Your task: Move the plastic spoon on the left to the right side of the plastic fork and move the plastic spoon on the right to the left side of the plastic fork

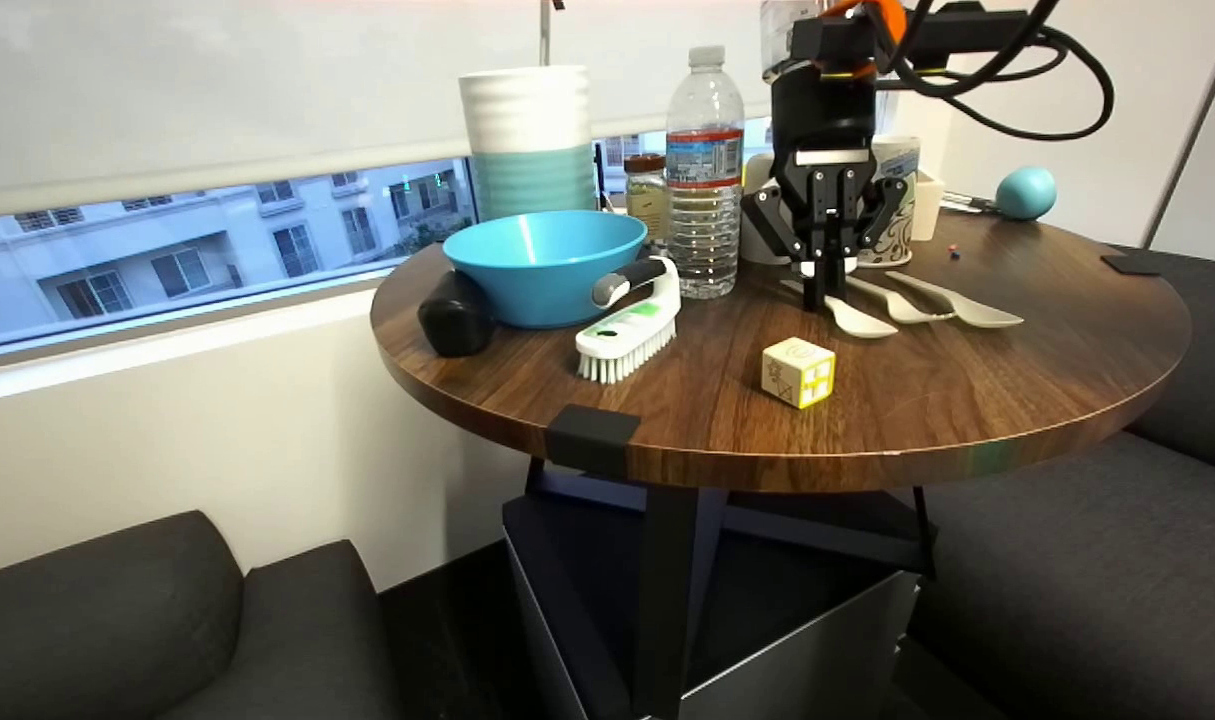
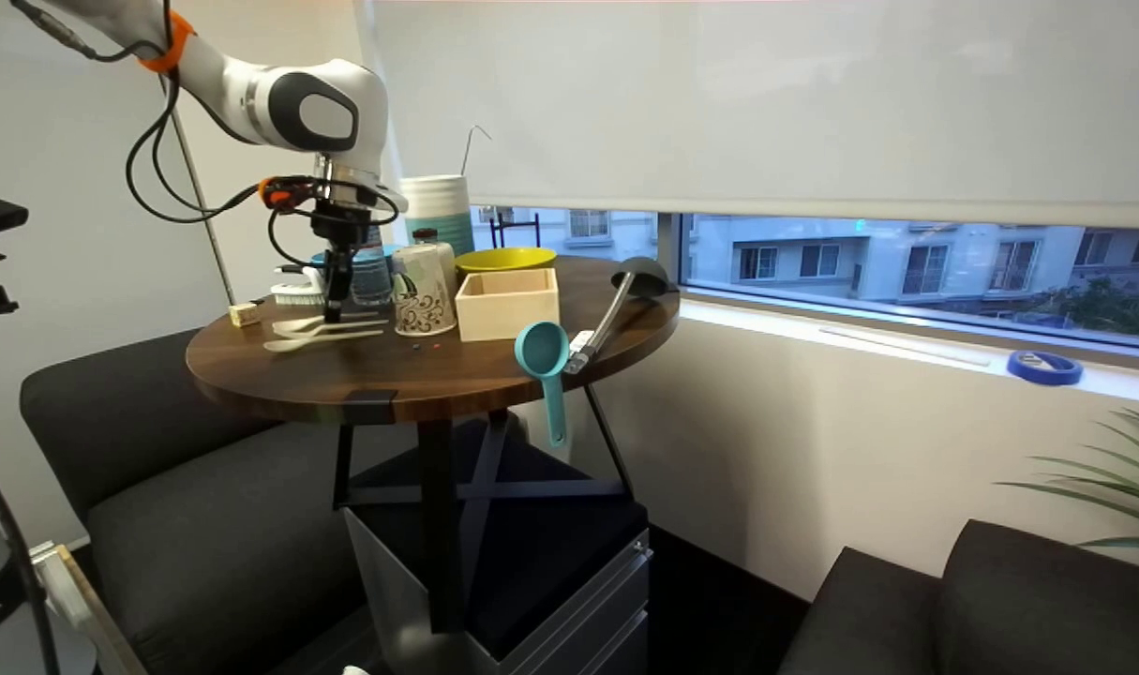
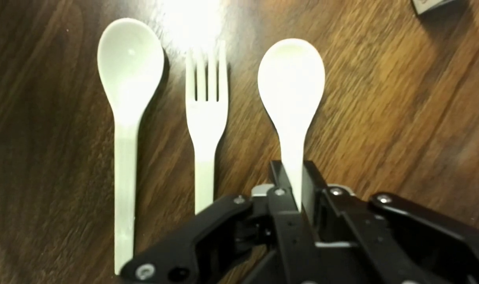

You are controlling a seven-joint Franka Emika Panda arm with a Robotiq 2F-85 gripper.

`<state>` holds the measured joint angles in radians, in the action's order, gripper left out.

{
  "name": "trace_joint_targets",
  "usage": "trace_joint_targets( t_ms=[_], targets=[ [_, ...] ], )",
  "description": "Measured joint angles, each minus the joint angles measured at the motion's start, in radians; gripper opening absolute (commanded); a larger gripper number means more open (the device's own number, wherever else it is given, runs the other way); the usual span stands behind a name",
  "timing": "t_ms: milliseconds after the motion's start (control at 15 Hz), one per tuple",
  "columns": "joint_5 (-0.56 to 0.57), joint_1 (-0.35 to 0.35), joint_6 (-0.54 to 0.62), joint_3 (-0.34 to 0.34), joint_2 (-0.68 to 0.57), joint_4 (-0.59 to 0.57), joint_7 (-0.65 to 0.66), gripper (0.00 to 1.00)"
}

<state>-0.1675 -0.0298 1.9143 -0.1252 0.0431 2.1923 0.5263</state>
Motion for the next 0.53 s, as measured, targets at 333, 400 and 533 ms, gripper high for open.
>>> trace_joint_targets(
  t_ms=[333,400,533],
  targets=[
    [-0.005,0.000,-0.015,0.012,-0.005,-0.018,-0.001,0.03],
    [-0.005,0.000,-0.029,0.018,0.001,-0.025,-0.002,0.03],
    [0.000,0.001,-0.082,0.035,0.027,-0.033,-0.003,0.03]
  ],
)
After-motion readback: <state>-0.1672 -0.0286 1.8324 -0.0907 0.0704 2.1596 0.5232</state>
